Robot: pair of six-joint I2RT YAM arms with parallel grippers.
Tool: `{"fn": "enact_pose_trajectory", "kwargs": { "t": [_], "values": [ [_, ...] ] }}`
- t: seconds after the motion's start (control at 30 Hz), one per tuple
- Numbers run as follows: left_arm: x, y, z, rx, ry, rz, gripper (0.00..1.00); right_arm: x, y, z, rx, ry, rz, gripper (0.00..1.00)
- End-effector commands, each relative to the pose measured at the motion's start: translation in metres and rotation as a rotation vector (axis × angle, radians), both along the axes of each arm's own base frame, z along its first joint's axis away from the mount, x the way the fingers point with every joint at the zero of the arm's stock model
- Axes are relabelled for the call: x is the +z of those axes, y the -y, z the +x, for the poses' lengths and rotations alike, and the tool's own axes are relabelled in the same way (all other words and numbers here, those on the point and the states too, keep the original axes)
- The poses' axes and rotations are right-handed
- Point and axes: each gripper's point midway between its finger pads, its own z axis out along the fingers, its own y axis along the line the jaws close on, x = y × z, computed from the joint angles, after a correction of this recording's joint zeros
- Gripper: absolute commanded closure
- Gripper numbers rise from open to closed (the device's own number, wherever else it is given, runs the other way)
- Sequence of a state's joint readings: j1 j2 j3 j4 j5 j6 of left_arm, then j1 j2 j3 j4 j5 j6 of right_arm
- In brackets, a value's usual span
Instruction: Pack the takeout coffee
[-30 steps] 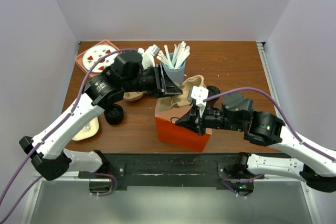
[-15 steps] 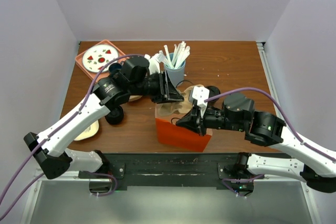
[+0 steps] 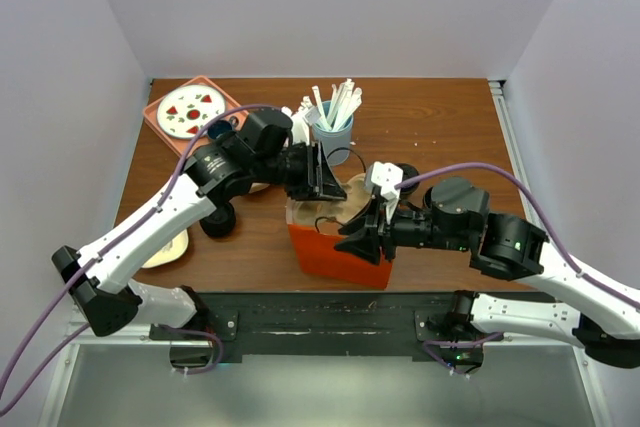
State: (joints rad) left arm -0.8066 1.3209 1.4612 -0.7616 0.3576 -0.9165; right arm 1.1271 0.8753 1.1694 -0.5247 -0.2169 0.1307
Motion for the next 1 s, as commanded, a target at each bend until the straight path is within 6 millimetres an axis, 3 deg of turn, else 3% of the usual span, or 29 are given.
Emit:
{"fn": "enact_pose_trajectory", "kwargs": {
  "t": [0.0,0.17,0.23,0.3,0.4,0.57,0.67,0.97],
  "values": [
    [0.001,-0.003,-0.003,-0.037,0.014,0.040,0.75,0.052,0.009,-0.002,-0.073,-0.063,0.159,0.59],
    [-0.006,-0.005,-0.003,-0.048,0.011,0.076,0.75,0.085,0.022,0.005,-0.189,-0.165,0.254,0.56],
    [-0.009,-0.008,-0.004,-0.047,0.011,0.091,0.75,0.090,0.029,0.011,-0.261,-0.220,0.274,0.56],
    [-0.012,-0.009,-0.003,-0.047,0.010,0.108,0.75,0.098,0.044,0.028,-0.400,-0.242,0.302,0.56],
    [-0.012,-0.010,-0.003,-0.053,0.017,0.120,0.75,0.086,0.070,0.047,-0.617,-0.325,0.277,0.56],
    [-0.010,-0.011,-0.001,-0.060,0.034,0.142,0.75,0.033,0.113,0.058,-0.924,-0.475,0.135,0.58],
    [-0.013,-0.011,-0.001,-0.066,0.035,0.155,0.75,0.013,0.115,0.055,-0.963,-0.518,0.077,0.60],
    [-0.014,-0.009,-0.001,-0.077,0.038,0.155,0.76,-0.018,0.082,0.042,-0.881,-0.637,-0.012,0.67]
  ]
}}
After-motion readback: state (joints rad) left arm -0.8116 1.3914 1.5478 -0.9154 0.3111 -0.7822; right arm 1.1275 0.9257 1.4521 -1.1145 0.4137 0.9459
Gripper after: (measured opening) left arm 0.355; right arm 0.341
